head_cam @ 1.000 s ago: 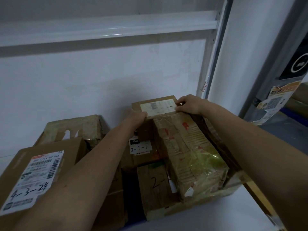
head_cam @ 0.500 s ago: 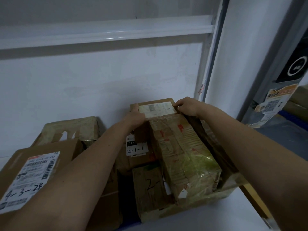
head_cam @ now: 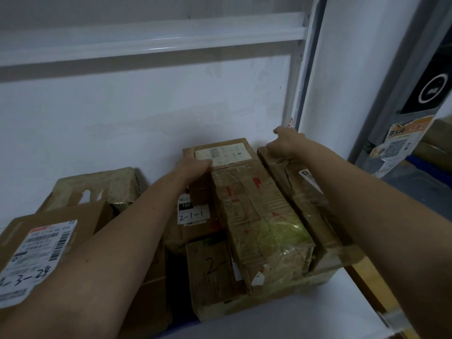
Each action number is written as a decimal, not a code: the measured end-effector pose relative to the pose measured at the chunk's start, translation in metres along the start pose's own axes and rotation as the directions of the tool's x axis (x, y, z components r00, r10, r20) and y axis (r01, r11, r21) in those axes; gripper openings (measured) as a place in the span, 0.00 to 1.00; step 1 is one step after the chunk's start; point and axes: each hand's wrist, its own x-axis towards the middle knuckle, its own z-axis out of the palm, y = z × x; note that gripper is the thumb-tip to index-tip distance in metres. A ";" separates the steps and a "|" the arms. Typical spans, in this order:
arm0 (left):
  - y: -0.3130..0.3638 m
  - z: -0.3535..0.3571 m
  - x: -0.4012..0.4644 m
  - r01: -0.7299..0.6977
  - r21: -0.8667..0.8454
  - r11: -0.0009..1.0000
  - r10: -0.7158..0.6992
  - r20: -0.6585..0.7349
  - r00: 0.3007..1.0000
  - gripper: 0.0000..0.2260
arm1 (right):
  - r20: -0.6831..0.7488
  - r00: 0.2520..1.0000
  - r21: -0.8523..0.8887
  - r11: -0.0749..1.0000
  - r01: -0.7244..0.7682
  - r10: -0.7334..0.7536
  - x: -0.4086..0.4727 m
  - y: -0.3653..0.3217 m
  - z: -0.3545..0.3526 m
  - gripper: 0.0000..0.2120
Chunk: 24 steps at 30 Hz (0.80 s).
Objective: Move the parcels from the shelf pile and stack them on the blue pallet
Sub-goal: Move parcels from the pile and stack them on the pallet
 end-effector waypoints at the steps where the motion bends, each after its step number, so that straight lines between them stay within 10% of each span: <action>1: 0.000 0.001 0.001 0.004 -0.001 1.000 -0.004 -0.013 1.000 0.29 | 0.023 0.999 0.034 0.998 -0.046 0.046 0.001 0.007 -0.001 0.28; 15: 0.002 0.009 0.003 -0.001 0.139 0.990 0.008 -0.050 0.999 0.39 | 0.101 0.986 0.225 0.962 -0.152 0.132 -0.004 0.030 0.001 0.26; 24: 0.013 -0.014 -0.013 -0.147 0.557 0.817 0.322 -0.230 0.919 0.24 | -0.009 0.983 -0.215 0.960 0.179 -0.185 -0.004 -0.011 0.003 0.31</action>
